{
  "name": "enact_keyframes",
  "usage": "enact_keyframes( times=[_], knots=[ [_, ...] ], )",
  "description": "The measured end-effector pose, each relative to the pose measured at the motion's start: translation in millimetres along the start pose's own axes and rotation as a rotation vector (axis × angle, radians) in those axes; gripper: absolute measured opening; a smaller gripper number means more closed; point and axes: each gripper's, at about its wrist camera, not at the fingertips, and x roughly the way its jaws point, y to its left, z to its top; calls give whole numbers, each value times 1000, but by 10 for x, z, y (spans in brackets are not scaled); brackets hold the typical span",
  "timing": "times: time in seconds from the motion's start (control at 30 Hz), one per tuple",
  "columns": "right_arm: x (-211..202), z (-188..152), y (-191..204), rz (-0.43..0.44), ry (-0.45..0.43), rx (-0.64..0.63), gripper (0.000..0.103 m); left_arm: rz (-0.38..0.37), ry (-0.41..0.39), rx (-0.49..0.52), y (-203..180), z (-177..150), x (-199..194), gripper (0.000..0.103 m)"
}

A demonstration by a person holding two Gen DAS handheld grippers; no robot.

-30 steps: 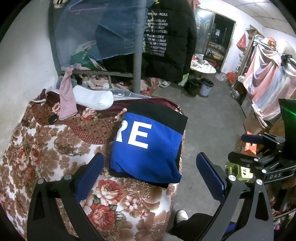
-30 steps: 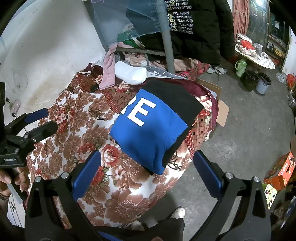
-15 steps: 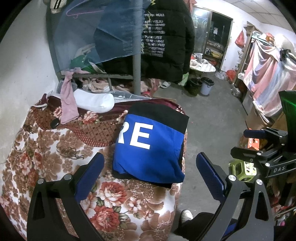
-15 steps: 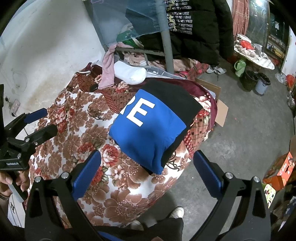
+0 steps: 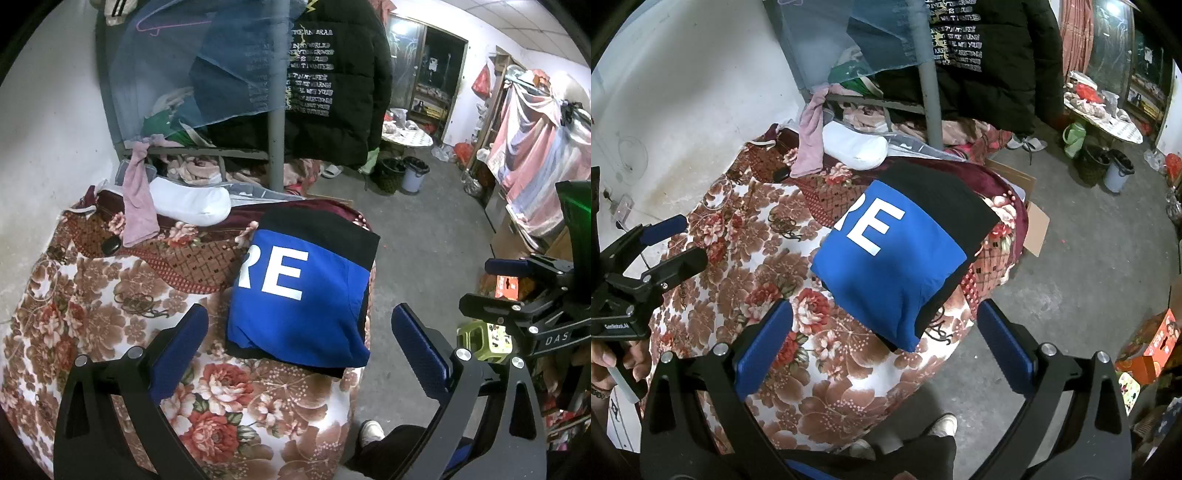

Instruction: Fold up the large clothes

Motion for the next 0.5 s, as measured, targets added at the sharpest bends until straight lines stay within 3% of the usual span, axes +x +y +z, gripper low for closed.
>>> enact_keyframes(
  times=[0.5],
  knots=[
    [61,67,5,8,7,8,98,0,6,-3,17,9,9,98]
  ],
)
